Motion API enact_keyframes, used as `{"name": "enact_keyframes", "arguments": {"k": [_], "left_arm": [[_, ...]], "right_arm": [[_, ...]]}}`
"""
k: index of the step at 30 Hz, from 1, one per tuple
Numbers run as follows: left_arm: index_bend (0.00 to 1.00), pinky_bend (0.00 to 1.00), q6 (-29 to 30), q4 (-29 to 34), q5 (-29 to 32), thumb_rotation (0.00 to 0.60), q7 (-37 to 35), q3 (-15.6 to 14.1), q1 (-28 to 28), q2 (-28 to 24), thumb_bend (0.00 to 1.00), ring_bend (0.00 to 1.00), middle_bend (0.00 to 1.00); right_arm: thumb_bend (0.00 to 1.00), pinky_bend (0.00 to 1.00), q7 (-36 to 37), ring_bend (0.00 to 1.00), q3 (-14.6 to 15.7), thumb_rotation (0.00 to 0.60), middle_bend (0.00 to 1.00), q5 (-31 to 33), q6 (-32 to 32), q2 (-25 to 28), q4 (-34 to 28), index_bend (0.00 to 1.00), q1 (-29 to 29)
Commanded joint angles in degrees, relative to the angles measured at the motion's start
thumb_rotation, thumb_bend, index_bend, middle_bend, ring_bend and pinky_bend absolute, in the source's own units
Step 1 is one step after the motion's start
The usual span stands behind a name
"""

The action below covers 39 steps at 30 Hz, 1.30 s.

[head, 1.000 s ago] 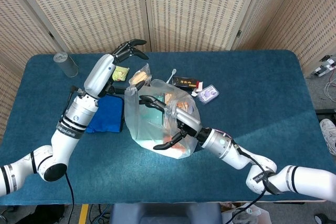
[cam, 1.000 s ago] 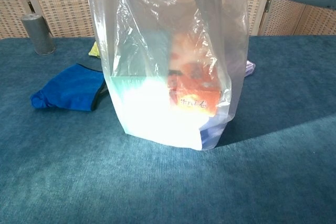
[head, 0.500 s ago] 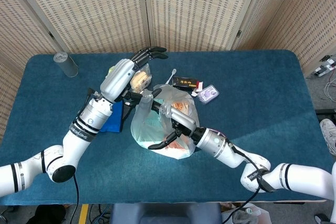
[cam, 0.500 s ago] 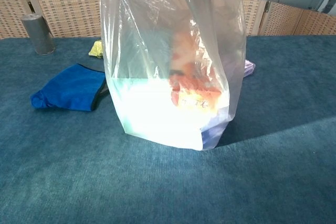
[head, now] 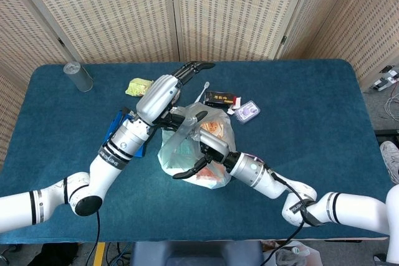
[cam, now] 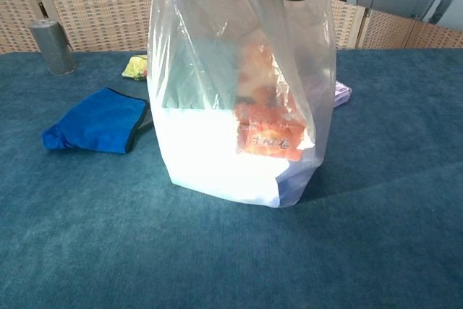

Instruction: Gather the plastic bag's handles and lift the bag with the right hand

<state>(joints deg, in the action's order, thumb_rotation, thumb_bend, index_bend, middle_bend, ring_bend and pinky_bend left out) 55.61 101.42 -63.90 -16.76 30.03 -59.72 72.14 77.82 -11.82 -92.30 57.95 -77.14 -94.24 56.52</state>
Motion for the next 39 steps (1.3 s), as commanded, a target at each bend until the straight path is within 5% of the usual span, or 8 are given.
{"name": "enact_keyframes", "arguments": {"k": [1, 13, 31, 39], "left_arm": [[0.1, 0.14, -0.3, -0.6, 0.2, 0.6, 0.2, -0.1, -0.5, 0.6, 0.25, 0.08, 0.11], [0.04, 0.11, -3.2, -1.7, 2.6, 0.6, 1.5, -0.6, -2.1, 0.9, 0.25, 0.04, 0.08], [0.03, 0.07, -8.3, -2.7, 8.4, 0.6, 3.7, -2.2, -1.0, -4.4, 0.25, 0.02, 0.07], [0.04, 0.07, -9.3, -2.7, 10.5, 0.6, 3.2, -2.2, 0.1, -6.9, 0.25, 0.02, 0.07]], "right_arm": [[0.0, 0.05, 0.7, 0.0, 0.0, 0.6, 0.13, -0.1, 0.1, -0.2, 0.1, 0.01, 0.2], [0.0, 0.06, 1.9, 0.13, 1.0, 0.6, 0.26, -0.9, 0.3, -0.8, 1.4, 0.13, 1.0], [0.0, 0.24, 10.8, 0.44, 3.5, 0.6, 0.57, -3.1, -0.4, 0.5, 2.7, 0.52, 2.8], [0.0, 0.27, 17.9, 0.47, 5.3, 0.6, 0.6, -4.7, 0.7, 0.6, 3.7, 0.56, 3.4]]}}
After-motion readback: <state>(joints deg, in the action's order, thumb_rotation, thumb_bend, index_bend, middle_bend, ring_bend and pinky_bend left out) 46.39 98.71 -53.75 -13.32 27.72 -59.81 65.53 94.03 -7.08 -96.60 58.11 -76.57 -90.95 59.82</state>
